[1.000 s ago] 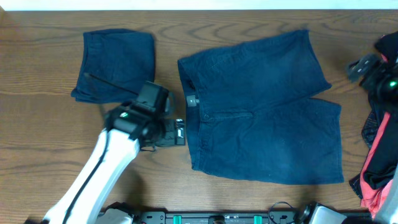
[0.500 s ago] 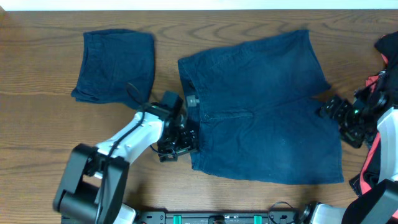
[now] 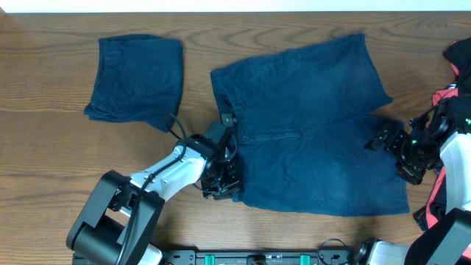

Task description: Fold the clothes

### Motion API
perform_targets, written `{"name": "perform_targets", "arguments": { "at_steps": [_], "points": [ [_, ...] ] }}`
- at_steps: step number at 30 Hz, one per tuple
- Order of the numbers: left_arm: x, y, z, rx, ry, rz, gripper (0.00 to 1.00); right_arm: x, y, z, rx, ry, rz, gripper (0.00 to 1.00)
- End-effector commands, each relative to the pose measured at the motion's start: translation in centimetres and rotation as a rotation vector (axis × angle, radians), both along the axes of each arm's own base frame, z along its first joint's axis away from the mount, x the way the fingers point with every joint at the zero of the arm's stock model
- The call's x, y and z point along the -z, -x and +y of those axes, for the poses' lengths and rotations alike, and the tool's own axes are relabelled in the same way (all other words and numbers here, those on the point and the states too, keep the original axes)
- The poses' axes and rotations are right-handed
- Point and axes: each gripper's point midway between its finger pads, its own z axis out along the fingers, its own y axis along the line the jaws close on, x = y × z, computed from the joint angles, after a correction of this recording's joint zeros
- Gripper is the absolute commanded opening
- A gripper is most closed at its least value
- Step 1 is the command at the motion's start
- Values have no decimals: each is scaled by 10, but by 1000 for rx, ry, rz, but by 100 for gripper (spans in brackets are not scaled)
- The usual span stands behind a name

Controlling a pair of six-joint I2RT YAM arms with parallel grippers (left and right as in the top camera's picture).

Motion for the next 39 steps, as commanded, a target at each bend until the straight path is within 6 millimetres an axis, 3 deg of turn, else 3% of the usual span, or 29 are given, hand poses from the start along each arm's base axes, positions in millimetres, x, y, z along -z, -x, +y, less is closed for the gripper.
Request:
{"name": "perform_targets", "arguments": {
  "at_steps": [1,3,5,15,21,30,31,32,33,34,35,39],
  "points": [
    [21,12,16,-30,-93,47,22,1,1,2,-33,5,-1,99],
    [20,12,17,-34,-93,49,11,1,1,1,-33,10,2,99],
    [19,8,18,-45,-88,41,8,3,3,-2,-32,30,11,99],
    [-8,-50,67,-203,-30,-122,6,7,12,-6,-25,57,55,99],
    [-9,-65,93,-248,-75,-178,6,30,41,-2,-30,62,158,99],
    [-9,-66,95,-238,-74,-188,7,70,86,18,-25,9,273,94],
    [-9,-66,95,-238,-74,-188,7,73,88,19,-22,9,275,92],
    [-9,-66,95,-238,-74,-189,7,75,89,20,-21,6,272,75],
    [-9,-66,95,-238,-74,-189,7,77,90,21,-16,3,273,48],
    [-9,-66,95,-238,-74,-189,7,78,92,22,-13,1,277,34],
    [-9,-66,95,-238,-74,-189,7,80,94,23,-10,-1,283,33],
    [-9,-66,95,-238,-74,-189,7,85,102,27,5,-10,308,46]
  ]
}}
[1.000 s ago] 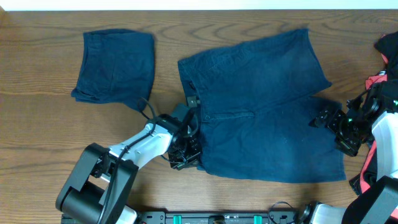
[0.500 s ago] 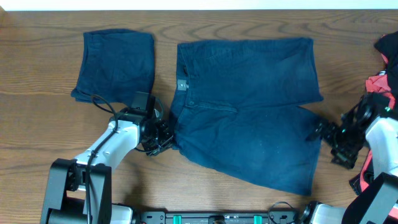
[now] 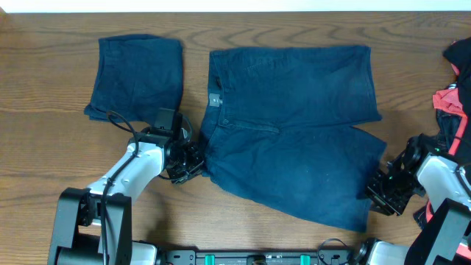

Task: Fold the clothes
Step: 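Fold the bottom half of the shorts upward onto the top half with both grippers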

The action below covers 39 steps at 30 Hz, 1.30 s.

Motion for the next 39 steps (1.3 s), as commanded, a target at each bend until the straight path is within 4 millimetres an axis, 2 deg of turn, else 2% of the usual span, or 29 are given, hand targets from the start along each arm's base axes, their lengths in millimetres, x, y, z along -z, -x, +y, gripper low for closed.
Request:
{"name": "perform_targets", "arguments": {
  "at_steps": [1,6,8,10,13,16,17,18,22,26,30,35,39],
  "points": [
    [0,0,5,-1,-19,-10,7,6,9,5,17,-7,27,54],
    [0,0,5,-1,-19,-10,6,12,19,10,46,-10,57,57],
    [0,0,5,-1,-19,-10,7,14,20,10,52,-8,58,74],
    [0,0,5,-1,-19,-11,7,15,21,10,51,-6,62,75],
    [0,-1,5,-1,-18,-15,7,17,25,13,61,-15,73,56],
    [0,-1,5,-1,-18,-15,7,19,29,18,77,-31,82,57],
    [0,-1,5,-1,-18,-16,7,20,29,19,78,-37,79,53],
    [0,-1,5,-1,-18,-17,7,20,30,20,79,-39,80,45],
    [0,-1,5,-1,-17,-17,8,20,27,19,80,-38,70,1],
    [0,-1,5,-1,-17,-17,7,15,16,19,82,-52,35,1],
    [0,-1,5,16,-17,-25,7,0,1,12,59,-39,-8,1],
    [-5,2,5,71,-18,-53,6,-42,-26,0,-10,-10,-113,1],
    [-21,2,5,90,-14,-104,6,-70,-40,-7,-49,15,-181,1]
  ]
}}
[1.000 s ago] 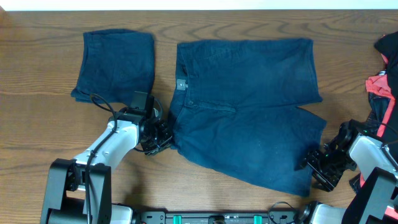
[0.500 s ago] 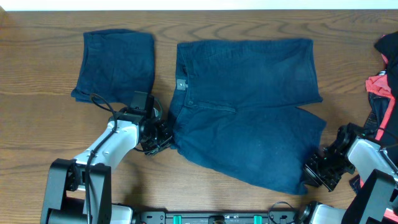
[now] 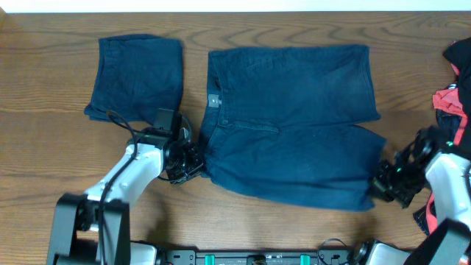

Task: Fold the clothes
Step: 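Fold the bottom half of the shorts upward onto the top half with both grippers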

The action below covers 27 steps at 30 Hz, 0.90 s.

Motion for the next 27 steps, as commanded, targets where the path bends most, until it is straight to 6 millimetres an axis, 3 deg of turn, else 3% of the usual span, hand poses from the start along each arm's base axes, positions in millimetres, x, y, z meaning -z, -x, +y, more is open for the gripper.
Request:
{"name": "perform_targets", "arguments": {
  "at_steps": [1,7,11,19,22,27],
  "points": [
    [-18,-1,4,40,-7,-85,6,-26,-16,-6,-71,39,-92,1],
    [-62,8,6,99,-5,-236,6,-37,-14,-6,-97,36,-94,1],
    [-88,12,19,77,-66,-347,6,-37,-16,-6,-96,41,-102,1],
    [-99,15,28,59,-109,-398,6,-39,-25,-1,-91,4,-150,1],
    [-107,0,26,53,-100,-470,6,-45,-49,6,-75,-47,-261,1],
    [-141,-42,19,32,-69,-695,6,-77,-122,12,69,-178,-568,1]
  ]
}}
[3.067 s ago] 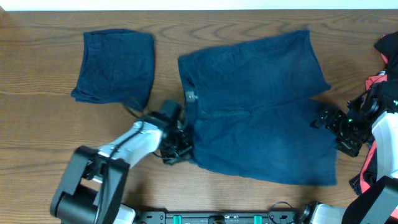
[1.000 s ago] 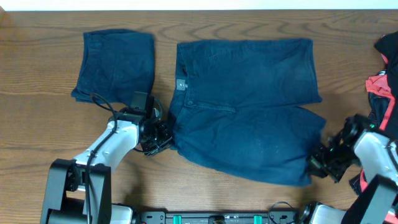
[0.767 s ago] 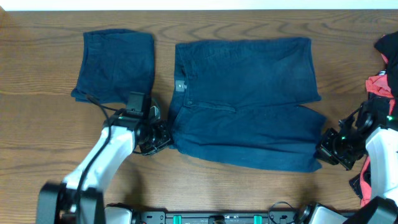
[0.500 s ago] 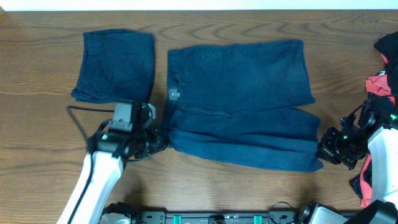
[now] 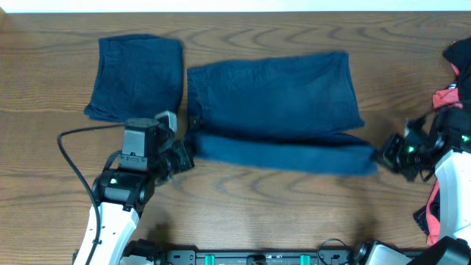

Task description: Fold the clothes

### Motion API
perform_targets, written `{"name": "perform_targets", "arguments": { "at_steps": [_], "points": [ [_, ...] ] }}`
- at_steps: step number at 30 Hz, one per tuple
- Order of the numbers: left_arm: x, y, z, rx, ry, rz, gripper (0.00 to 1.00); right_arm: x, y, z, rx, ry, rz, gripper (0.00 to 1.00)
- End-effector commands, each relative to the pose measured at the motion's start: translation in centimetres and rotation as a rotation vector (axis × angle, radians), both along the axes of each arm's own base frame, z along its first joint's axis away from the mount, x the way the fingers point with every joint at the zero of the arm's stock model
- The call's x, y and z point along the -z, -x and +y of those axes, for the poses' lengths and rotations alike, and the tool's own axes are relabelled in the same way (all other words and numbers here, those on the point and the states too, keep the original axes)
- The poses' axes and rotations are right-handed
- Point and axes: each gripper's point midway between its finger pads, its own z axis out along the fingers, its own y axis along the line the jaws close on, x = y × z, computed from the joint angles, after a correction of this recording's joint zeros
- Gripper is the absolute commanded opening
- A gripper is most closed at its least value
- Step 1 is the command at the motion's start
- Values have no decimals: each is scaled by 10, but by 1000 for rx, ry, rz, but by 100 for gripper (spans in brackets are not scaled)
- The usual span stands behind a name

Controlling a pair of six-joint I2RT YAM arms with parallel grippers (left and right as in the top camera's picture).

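A pair of dark blue shorts (image 5: 272, 92) lies across the middle of the table, waistband to the left. Its near half (image 5: 280, 153) is raised and doubled over into a long roll along the front. My left gripper (image 5: 185, 153) is at the roll's left end, shut on the waistband corner. At the right end my right gripper (image 5: 381, 156) is shut on the leg hem. The fingertips of both are hidden by cloth and gripper bodies.
A folded dark blue garment (image 5: 136, 73) lies at the back left, close to the shorts' waistband. A heap of red and black clothes (image 5: 455, 77) sits at the right edge, beside the right arm. A black cable (image 5: 73, 151) trails from the left arm.
Both grippers have moved away from the table's front with the shorts' near edge. The near half, flat before, is now lifted and doubled toward the far half. The shorts sit slightly further left.
First the shorts lay skewed, my left gripper at the near waistband corner and my right at the leg hem. Then they were shifted left and straighter, later flat and squared with both grippers on the near corners. Now the near half is turned up over the rest.
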Motion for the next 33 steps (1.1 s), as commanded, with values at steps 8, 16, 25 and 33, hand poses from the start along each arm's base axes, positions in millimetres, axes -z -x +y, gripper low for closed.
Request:
{"name": "perform_targets", "arguments": {
  "at_steps": [8,16,25,33],
  "points": [
    [-25,-63,15,-108,-54,-233,6,-96,-134,18,95,-166,-573,1],
    [-5,-109,18,-178,-68,-275,6,-65,-193,45,173,-134,-620,1],
    [30,-137,22,-207,-68,-249,70,-14,-228,39,161,-100,-670,99],
    [70,-93,62,-230,-166,-3,73,41,-176,22,-24,-75,-442,99]
  ]
}}
